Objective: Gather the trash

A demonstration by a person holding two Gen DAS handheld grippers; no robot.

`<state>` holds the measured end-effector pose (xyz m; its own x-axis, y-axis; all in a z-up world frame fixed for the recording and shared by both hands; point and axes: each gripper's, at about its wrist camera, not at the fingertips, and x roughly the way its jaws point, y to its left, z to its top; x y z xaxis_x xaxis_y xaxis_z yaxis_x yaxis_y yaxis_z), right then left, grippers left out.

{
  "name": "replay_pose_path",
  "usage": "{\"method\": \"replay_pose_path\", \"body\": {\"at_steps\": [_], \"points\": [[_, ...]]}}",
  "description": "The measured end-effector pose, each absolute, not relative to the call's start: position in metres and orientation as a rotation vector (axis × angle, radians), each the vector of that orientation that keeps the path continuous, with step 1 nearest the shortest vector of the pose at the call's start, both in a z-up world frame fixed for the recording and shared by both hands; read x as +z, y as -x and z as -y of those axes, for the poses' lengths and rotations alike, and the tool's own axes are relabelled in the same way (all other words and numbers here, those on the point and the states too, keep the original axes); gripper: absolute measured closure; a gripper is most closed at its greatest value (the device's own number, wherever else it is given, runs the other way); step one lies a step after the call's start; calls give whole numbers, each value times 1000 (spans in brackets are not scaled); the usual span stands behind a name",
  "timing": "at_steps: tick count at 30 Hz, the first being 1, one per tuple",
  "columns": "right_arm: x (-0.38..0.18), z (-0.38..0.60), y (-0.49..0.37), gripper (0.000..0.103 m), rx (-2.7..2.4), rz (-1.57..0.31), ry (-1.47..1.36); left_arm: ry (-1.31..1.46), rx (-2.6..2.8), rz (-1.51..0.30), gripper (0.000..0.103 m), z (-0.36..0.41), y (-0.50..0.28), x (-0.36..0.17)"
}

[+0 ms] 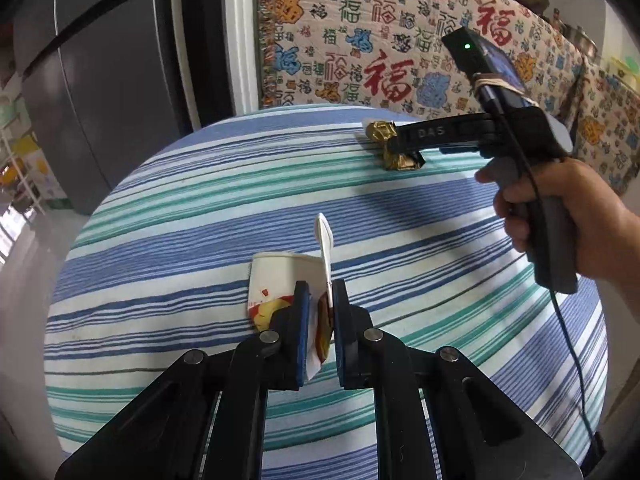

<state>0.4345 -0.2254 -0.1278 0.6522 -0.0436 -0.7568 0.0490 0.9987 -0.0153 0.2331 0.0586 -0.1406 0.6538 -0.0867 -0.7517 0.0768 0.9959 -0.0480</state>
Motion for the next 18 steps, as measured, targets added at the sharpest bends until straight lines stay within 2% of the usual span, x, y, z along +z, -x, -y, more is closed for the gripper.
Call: {"method": "replay_pose_path", "body": {"at_steps": [5,6,7,8,13,18], "points": [[-143,222,-453,22,-78,-877,14,11,-78,-843,94,-62,-235,-137],[-146,222,-454,28,-80,-884,20,13,-77,-844,94,-63,-235,-137],[-146,220,-452,49,-97,-863,49,15,-77,-847,94,-64,-236,-138],[-145,219,-450,61,-94,-854,66,16,-78,-851,94,-65,-236,-139],[-143,223,-416,63,-54,-861,40,19,-86,-877,94,-62,-233,-147],[-145,221,-335,63,5,-882,119,4,-106,-885,93,-46,-223,-156]]}}
